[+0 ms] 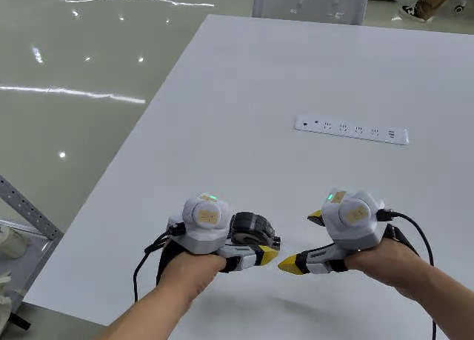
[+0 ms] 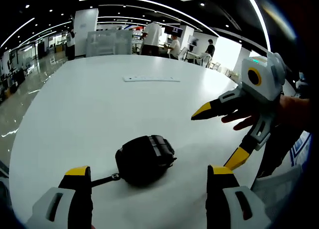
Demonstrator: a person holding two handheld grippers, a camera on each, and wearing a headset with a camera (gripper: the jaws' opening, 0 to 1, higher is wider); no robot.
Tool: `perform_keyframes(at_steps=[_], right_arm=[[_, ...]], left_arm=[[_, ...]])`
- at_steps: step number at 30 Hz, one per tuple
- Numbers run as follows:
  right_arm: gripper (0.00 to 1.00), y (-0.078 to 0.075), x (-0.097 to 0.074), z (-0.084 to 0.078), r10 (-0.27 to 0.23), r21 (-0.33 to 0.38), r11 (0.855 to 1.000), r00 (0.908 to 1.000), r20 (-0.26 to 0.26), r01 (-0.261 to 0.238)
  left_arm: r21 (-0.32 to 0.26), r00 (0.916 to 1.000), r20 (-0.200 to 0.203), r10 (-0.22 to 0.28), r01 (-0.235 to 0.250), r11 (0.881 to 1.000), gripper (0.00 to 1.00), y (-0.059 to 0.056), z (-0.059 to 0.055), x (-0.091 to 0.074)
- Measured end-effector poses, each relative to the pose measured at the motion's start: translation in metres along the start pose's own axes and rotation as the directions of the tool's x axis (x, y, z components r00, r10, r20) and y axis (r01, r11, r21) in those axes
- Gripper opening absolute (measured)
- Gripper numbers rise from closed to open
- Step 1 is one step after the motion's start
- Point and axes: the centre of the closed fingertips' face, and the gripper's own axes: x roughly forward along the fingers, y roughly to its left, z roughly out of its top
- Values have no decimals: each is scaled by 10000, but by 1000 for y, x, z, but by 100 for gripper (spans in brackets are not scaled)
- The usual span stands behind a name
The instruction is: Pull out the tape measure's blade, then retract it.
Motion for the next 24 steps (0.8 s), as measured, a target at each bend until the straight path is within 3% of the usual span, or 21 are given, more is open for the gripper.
perform_keyframes(at_steps=[13,24], right_arm=[[80,8,-36,-7,-722,820,9943,9967,383,689],[87,13,-81,-20,-1635,1783,9729,9833,804,1472]], left_arm=[[489,9999,77,-101,98,9988,98,-4,-3,-31],[801,9997,132,-203,191,9966,100,-10,-7,-60]])
